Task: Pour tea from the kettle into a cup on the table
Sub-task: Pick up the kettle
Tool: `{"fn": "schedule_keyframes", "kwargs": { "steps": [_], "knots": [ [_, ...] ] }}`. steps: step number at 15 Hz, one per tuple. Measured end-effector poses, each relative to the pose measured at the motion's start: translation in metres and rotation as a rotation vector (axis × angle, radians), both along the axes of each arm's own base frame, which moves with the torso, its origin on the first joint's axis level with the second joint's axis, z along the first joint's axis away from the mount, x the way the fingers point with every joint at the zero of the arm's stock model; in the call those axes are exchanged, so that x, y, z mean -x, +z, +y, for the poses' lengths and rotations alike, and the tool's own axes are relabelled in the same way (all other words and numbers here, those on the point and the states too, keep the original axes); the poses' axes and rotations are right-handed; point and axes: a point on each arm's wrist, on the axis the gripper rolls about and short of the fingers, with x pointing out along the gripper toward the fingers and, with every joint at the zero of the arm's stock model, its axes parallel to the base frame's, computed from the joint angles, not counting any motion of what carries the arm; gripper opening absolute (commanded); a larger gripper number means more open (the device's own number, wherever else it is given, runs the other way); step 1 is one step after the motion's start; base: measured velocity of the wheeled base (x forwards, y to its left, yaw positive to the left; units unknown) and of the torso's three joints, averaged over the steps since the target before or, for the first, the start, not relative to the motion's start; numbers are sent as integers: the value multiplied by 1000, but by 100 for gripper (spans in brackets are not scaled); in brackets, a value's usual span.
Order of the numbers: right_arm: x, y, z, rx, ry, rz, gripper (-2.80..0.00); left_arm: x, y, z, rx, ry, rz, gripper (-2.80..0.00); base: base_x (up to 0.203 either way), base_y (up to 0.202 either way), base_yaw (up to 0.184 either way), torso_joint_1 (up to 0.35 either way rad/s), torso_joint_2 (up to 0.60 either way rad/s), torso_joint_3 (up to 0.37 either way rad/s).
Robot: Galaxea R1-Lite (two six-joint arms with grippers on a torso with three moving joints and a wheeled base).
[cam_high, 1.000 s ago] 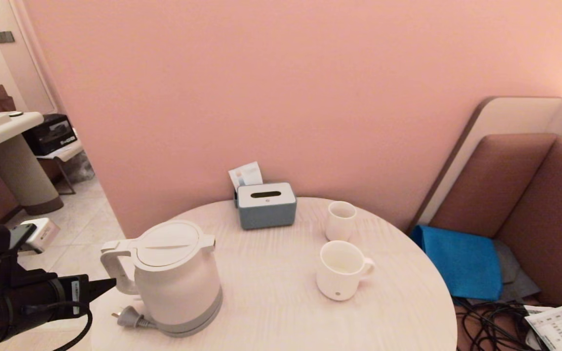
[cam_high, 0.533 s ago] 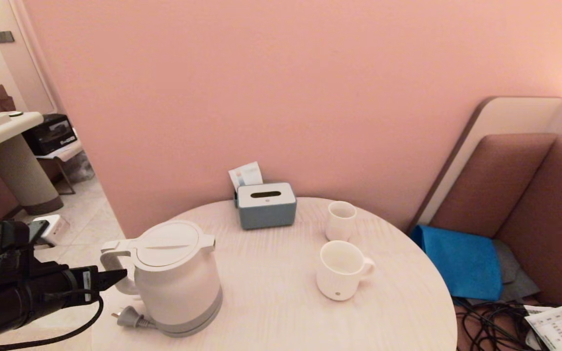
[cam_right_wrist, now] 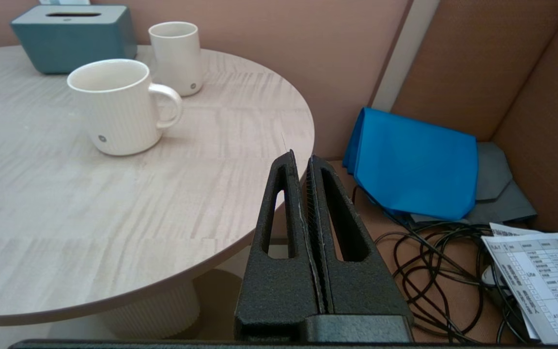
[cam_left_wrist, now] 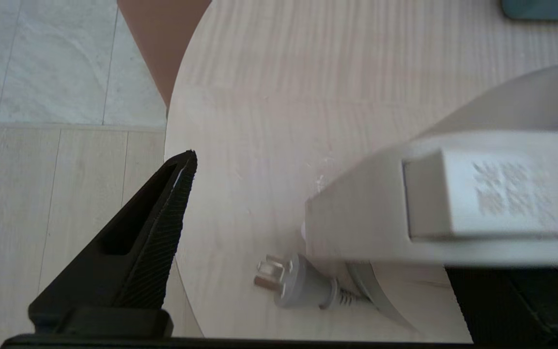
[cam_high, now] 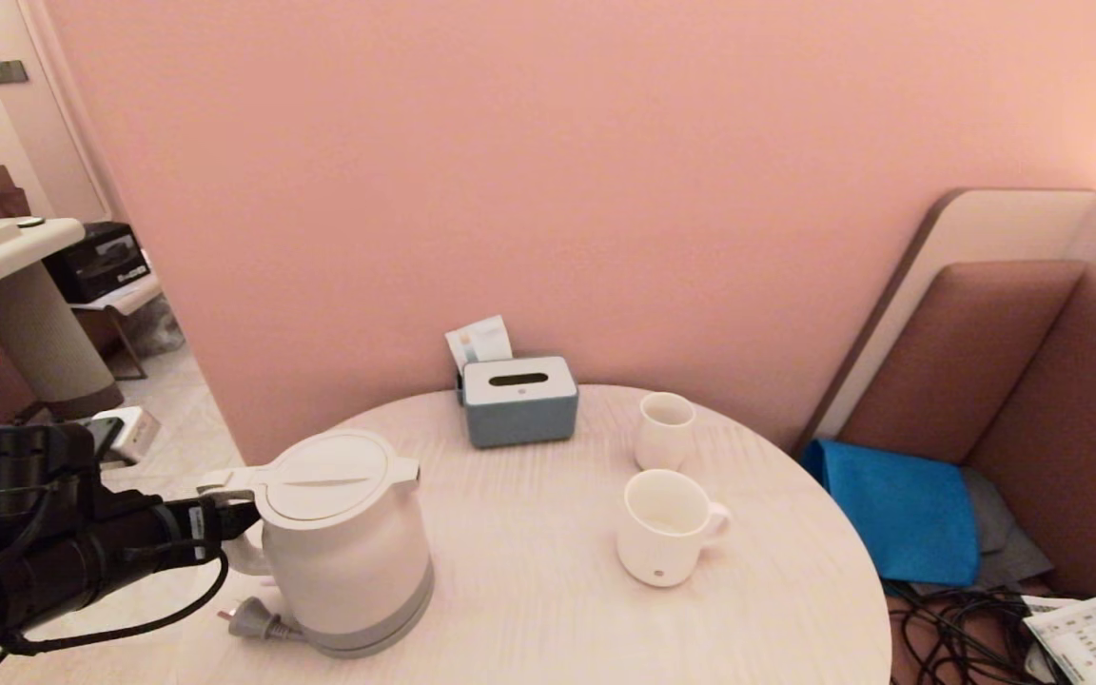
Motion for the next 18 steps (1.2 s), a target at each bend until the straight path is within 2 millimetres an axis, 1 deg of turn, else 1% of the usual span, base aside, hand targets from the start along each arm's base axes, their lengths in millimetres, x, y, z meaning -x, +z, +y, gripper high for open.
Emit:
{"fn": "schedule_keyframes", "kwargs": {
  "steps": [3, 7, 11, 18],
  "knots": [
    [0, 0, 0, 0, 0, 0, -280, -8, -7, 1, 1, 0, -1, 0, 0, 0, 0, 0, 0, 0],
    [0, 0, 0, 0, 0, -1, -280, -17, -14, 1, -1, -2, -49, 0, 0, 0, 0, 0, 0, 0],
    [0, 0, 0, 0, -1, 0, -280, -17, -20, 1, 0, 0, -28, 0, 0, 0, 0, 0, 0, 0],
    [0, 0, 0, 0, 0, 0, -280, -17, -19, 1, 0, 2, -30, 0, 0, 0, 0, 0, 0, 0]
  ]
}}
